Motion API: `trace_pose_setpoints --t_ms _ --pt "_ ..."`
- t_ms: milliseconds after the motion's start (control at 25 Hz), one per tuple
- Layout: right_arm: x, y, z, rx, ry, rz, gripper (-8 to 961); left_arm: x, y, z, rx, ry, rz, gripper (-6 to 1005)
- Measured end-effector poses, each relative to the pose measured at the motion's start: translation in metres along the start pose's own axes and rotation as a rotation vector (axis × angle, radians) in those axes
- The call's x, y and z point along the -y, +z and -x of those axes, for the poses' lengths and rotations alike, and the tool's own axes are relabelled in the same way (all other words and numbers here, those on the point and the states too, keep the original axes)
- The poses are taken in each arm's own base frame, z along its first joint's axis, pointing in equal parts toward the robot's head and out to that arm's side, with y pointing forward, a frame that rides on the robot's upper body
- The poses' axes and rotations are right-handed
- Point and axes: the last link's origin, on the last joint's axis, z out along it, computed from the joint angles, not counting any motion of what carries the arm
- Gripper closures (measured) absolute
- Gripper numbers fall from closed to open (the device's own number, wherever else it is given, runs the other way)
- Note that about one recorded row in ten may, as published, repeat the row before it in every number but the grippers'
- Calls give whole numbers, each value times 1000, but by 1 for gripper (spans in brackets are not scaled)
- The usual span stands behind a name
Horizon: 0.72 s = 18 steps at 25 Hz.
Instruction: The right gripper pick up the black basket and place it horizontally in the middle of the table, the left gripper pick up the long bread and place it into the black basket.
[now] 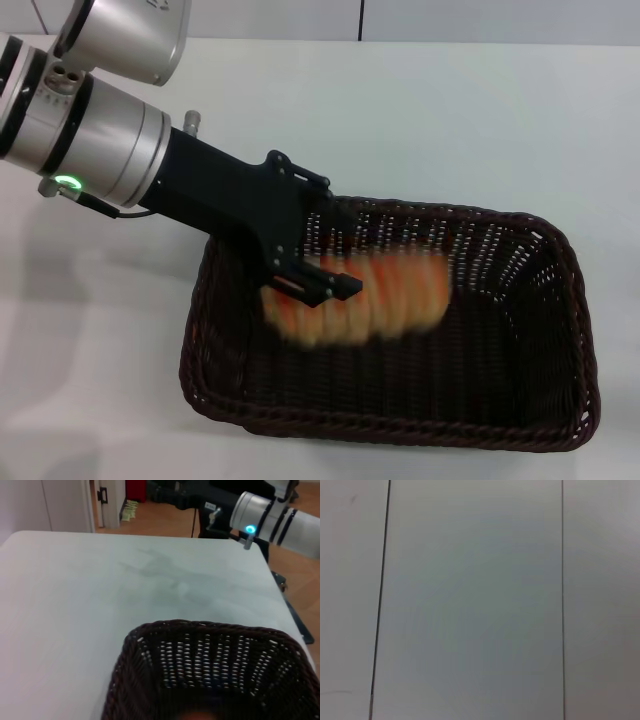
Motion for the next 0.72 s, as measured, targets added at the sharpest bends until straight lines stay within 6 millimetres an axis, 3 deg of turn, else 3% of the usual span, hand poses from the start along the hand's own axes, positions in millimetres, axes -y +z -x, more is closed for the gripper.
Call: trace_pose_setpoints --t_ms 200,320,440,480,520,600,720 --pt "0 0 0 1 1 1 122 7 -1 0 5 13 -39 226" --pt "-1 0 1 2 2 2 121 21 -5 -1 -1 27 -164 180" --pt "-1 0 1 2 2 2 121 49 -15 2 -24 36 -447 135" --pt "-1 0 1 2 2 3 121 67 -21 3 -51 52 -650 136" --pt "-1 0 1 2 2 3 121 67 -21 3 -51 52 -650 137" --pt "-1 0 0 -2 1 5 120 84 -20 8 -71 79 -868 138" --pt "-2 1 -1 -5 -1 10 120 98 4 26 -46 118 -1116 140"
